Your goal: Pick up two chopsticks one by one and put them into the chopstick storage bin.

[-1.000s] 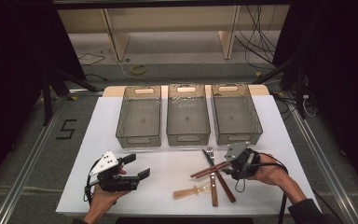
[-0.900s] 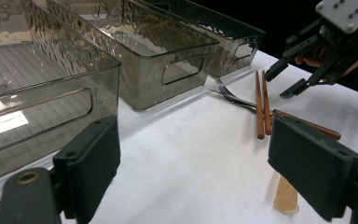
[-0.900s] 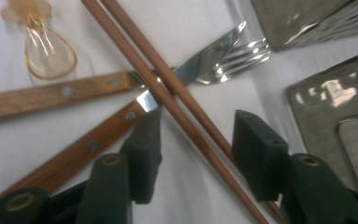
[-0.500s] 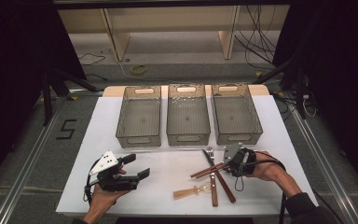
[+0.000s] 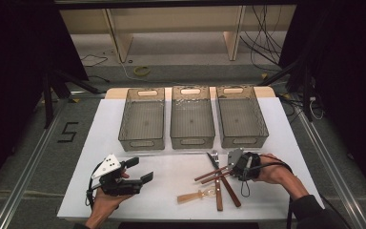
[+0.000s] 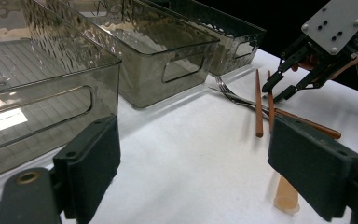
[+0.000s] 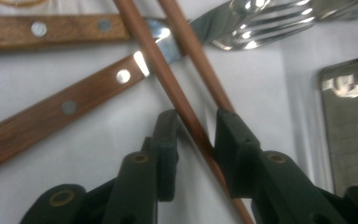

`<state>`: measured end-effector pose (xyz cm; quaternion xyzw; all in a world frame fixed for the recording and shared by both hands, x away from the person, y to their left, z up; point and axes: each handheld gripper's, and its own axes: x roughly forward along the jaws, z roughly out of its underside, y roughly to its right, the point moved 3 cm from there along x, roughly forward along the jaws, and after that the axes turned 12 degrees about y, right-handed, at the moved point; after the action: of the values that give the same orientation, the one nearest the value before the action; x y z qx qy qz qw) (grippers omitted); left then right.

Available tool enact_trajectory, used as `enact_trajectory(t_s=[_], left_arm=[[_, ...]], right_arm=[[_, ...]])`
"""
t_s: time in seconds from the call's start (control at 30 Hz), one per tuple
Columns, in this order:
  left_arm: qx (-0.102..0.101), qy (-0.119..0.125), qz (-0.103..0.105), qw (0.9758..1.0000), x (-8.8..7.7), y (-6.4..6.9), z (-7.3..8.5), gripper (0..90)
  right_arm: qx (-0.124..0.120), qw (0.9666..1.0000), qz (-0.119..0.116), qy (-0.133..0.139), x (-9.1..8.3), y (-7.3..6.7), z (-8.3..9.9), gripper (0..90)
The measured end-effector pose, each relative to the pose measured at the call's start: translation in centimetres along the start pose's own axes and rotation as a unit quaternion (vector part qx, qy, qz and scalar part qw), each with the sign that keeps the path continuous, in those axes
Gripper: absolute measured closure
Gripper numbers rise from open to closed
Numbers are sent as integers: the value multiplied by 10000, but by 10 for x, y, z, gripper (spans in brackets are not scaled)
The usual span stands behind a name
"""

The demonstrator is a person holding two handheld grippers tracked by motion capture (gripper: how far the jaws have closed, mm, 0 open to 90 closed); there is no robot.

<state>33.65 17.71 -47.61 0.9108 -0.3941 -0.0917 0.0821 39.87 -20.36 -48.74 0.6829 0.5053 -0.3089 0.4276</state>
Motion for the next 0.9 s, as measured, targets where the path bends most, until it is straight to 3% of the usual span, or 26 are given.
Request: enact_trajectory(t_s=[0.2, 0.47, 0.67, 0.9], left_arm=[[-7, -12, 1, 10000, 0, 0, 0, 161], [4, -25, 6, 10000, 1, 0, 1, 161], [13, -52, 23, 10000, 1, 0, 1, 162], [-4, -167, 108, 9998, 4, 1, 0, 162]], right_arm=[[-42, 9999, -97, -38, -1, -2, 1, 758], [-442, 9987, -250, -55, -3, -8, 1, 836], [-618, 9977, -286, -11, -5, -11, 2, 844], [-629, 9973, -169, 335, -16, -13, -6, 849]])
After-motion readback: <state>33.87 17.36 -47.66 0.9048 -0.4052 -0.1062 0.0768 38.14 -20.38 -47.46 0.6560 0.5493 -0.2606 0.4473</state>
